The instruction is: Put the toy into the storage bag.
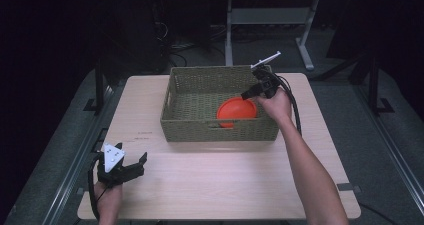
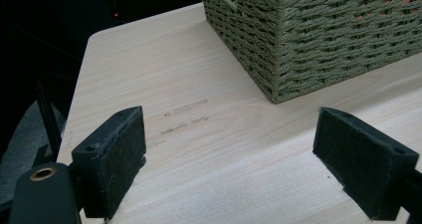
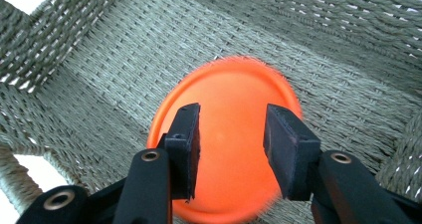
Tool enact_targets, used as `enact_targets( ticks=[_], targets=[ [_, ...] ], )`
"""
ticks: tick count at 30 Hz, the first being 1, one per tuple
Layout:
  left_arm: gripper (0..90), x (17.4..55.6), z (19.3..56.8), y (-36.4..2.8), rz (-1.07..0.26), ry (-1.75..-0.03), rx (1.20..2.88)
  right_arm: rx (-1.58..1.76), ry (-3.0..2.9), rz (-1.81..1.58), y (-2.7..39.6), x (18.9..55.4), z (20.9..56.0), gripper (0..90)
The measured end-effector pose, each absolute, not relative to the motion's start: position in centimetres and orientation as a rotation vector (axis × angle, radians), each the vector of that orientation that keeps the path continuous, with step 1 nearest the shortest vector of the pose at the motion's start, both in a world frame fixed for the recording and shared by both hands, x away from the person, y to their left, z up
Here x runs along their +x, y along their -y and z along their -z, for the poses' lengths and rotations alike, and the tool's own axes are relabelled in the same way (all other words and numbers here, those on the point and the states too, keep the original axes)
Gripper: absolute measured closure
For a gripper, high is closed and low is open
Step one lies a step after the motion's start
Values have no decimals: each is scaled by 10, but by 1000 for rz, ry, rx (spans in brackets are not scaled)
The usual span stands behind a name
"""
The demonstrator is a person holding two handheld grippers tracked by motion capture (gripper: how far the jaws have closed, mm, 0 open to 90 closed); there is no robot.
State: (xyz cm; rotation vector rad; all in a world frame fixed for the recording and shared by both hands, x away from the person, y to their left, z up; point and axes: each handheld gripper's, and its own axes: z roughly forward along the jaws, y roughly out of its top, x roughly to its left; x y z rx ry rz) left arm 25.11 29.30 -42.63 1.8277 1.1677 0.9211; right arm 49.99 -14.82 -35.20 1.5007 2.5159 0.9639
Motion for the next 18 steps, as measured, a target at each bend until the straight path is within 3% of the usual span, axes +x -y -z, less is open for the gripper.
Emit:
enact_targets(
  ticks=[11,18],
  targets=[
    [128,251,426,-293,-919,-1167,1827,1492,-2525,-986,151,497,349,542],
    [128,251,426,-293,-918,-1169,1826,1511,-2537,-1021,154,497,350,467]
  ],
)
